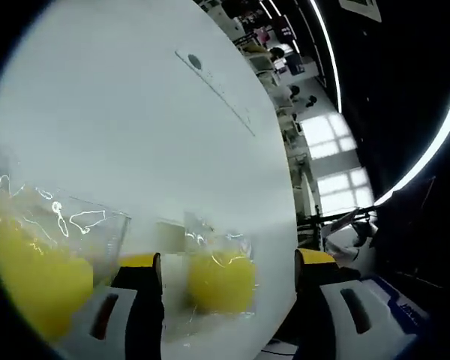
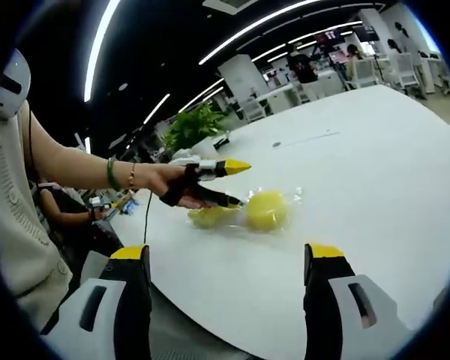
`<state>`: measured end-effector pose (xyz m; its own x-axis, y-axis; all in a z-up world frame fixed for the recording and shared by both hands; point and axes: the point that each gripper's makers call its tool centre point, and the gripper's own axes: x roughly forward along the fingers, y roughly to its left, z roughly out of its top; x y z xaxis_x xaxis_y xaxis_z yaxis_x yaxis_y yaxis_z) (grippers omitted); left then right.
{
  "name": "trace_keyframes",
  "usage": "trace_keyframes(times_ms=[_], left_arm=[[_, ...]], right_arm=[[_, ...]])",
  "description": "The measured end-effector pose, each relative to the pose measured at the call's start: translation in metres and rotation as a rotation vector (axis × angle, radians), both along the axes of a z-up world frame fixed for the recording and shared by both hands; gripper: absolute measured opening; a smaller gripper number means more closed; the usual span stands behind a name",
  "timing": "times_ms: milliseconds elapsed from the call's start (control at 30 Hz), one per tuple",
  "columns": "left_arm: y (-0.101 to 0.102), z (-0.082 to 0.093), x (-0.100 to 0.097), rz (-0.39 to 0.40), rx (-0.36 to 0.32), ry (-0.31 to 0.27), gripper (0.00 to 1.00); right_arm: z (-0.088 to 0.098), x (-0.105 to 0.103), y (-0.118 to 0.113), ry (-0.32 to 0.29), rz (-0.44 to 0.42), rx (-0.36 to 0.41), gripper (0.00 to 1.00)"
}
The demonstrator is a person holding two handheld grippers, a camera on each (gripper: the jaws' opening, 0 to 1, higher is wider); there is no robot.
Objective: Compare the silicone blocks by pressing each to a similar depth, holding the contact briefly, and releasing to observe deformation and rebound differences across the visible hardness samples.
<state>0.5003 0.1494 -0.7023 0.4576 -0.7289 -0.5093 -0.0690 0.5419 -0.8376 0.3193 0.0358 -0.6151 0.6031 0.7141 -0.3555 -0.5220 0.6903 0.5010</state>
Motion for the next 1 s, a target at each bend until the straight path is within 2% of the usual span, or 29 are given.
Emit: trace_keyframes(times_ms=[267, 533, 600, 633, 733, 800, 833, 867, 933, 1000], left_arm=[[-0.014, -0.007, 0.009, -0.016, -0.020, 0.030, 0.55], [-0.017, -0.025, 0.008, -0.046, 0.032, 0.069, 0.26], [-0.013, -0.032, 0.006, -0.053, 0.067, 0.085, 0.18], [-0.016, -0.029, 0.011, 0.004, 0.009, 0.119, 0.17], [-0.015, -0.033, 0.010, -0.019, 0.038, 0.102, 0.11], [-0.019, -0.031, 0.011, -0.039, 0.031, 0.087, 0.04], [-0.024, -0.027, 0.010, -0.067, 0.003, 0.068, 0.00], [-0.022, -0.029, 0.011, -0.049, 0.021, 0.084, 0.00], [-0.024, -0.028, 0.011, -0.070, 0.029, 0.064, 0.00], [-0.024, -0.028, 0.011, -0.073, 0.033, 0.068, 0.00]], right_arm=[[-0.002, 0.003, -0.005, 0.006, -0.013, 0.007, 0.77], [-0.004, 0.004, -0.009, 0.010, -0.028, 0.013, 0.76], [-0.005, 0.004, -0.009, 0.013, -0.029, 0.012, 0.76], [-0.005, 0.003, -0.010, 0.014, -0.031, 0.014, 0.76], [-0.005, 0.003, -0.010, 0.017, -0.033, 0.020, 0.75], [-0.005, 0.003, -0.010, 0.017, -0.036, 0.024, 0.74], [-0.005, 0.002, -0.010, 0.017, -0.038, 0.027, 0.74], [-0.006, 0.002, -0.011, 0.018, -0.040, 0.029, 0.74], [-0.006, 0.002, -0.011, 0.018, -0.038, 0.026, 0.74], [-0.006, 0.003, -0.011, 0.018, -0.036, 0.026, 0.74]])
